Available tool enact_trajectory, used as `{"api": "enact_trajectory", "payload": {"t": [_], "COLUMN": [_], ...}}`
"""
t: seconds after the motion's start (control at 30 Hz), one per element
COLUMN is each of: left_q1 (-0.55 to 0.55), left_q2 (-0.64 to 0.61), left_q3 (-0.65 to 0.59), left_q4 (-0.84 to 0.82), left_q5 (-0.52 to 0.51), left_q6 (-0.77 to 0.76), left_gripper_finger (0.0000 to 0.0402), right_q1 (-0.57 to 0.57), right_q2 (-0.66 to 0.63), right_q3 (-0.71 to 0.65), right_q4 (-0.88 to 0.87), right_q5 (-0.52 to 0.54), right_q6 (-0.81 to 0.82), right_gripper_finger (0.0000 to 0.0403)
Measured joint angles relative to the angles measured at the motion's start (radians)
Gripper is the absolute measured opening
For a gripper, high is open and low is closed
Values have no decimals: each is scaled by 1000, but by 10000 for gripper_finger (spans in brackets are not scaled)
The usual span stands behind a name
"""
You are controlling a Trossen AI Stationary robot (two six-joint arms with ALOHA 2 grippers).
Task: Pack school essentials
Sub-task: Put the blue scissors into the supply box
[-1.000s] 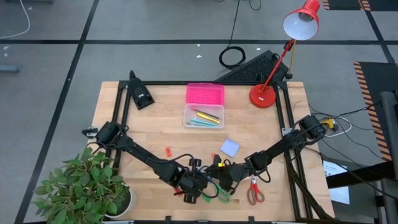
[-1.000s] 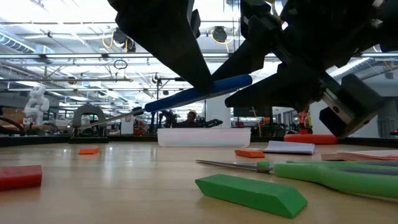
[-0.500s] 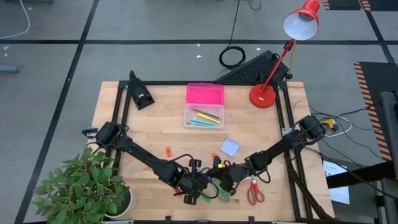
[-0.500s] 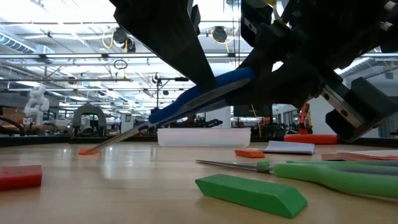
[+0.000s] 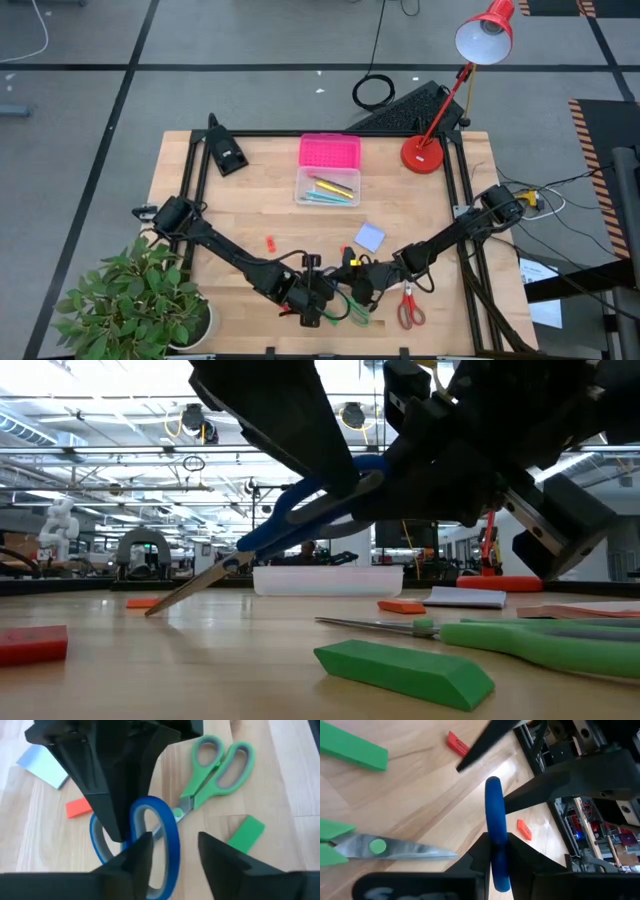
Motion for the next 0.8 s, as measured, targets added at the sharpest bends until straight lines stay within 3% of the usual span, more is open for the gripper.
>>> {"api": "enact_trajectory", "payload": {"t": [0.2,0.63,0.8], "left_q1": [-11,-90,-88], "left_q2": [-57,-222,-233], "left_q3": [0,1,1], "left_q4": [-25,-313,-418], "left_q5": [-65,-358,-392], "left_q6": [3,-117,-140], "left_gripper_finger": [213,216,216], "right_q1": [2,-72,-162], "right_q2": [-7,-176,-242], "right_q3": [0,1,1], "right_q4": [1,-59,-181], "right_q5": [43,46,42], "right_q6": [-12,-32,77], "right_gripper_finger": [33,33,34]}}
